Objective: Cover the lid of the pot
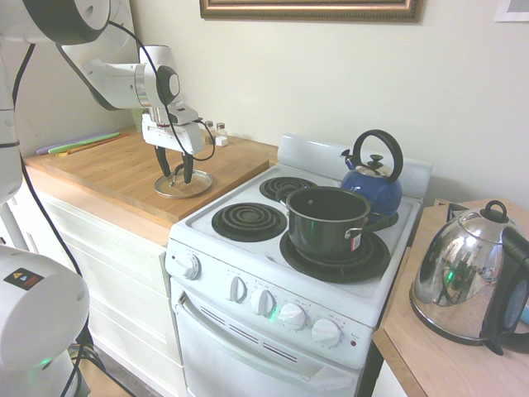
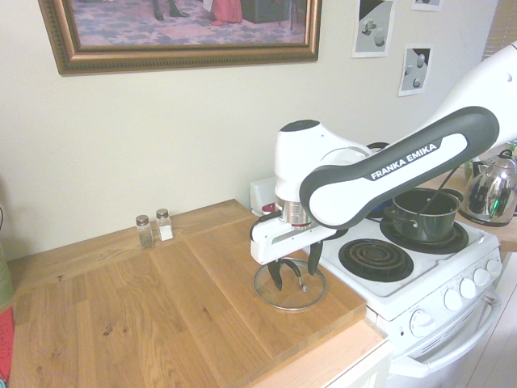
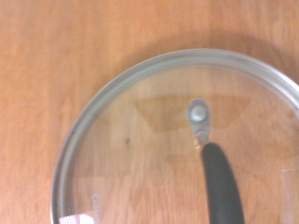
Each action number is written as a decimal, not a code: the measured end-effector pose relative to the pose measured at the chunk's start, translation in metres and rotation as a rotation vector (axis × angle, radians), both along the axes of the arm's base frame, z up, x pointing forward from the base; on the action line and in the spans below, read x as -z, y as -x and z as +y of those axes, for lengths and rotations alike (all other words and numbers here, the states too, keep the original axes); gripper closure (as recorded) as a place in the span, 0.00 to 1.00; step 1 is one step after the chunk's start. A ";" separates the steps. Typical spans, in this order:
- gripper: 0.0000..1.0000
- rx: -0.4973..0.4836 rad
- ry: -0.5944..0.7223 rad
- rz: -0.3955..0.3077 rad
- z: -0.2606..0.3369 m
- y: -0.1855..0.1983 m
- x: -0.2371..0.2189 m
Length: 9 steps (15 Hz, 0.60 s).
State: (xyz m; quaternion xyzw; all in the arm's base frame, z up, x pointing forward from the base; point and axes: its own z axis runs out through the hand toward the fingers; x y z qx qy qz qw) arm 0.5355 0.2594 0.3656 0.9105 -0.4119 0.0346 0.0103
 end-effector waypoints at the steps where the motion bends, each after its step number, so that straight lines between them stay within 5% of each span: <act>1: 1.00 0.000 0.000 -0.002 0.000 0.000 0.000; 9: 1.00 -0.005 -0.002 -0.009 0.003 0.000 -0.002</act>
